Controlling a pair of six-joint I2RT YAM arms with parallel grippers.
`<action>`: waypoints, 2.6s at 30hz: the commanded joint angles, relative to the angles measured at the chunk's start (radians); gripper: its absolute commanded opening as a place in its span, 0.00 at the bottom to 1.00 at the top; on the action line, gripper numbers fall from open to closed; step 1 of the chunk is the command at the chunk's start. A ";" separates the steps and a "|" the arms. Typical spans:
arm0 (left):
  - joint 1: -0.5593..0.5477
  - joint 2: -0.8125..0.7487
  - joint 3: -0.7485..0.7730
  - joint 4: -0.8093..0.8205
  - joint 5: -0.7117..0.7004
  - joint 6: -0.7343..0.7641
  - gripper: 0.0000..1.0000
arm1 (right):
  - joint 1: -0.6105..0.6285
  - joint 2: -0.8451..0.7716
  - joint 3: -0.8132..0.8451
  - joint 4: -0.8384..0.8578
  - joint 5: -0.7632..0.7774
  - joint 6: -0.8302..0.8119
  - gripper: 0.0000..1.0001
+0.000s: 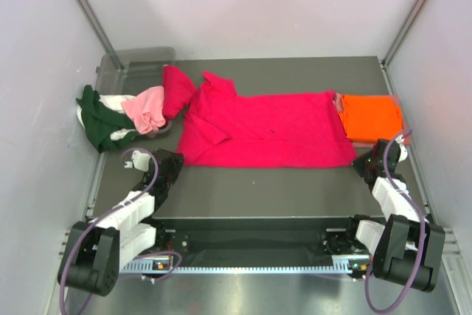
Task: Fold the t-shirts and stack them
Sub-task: Fold the tshirt
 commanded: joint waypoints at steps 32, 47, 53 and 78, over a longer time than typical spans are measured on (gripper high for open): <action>0.096 0.227 0.977 -0.775 -0.112 0.265 0.00 | 0.035 0.136 0.716 -0.428 -0.063 -0.054 0.00; 0.096 -0.046 1.523 -0.991 -0.037 0.378 0.00 | 0.041 -0.208 1.135 -0.689 -0.105 -0.077 0.00; 0.096 0.042 1.604 -1.016 -0.084 0.400 0.00 | 0.041 -0.153 1.197 -0.699 -0.080 -0.069 0.00; 0.291 0.612 1.874 -0.718 0.362 0.360 0.00 | 0.039 0.352 1.434 -0.550 -0.207 -0.032 0.00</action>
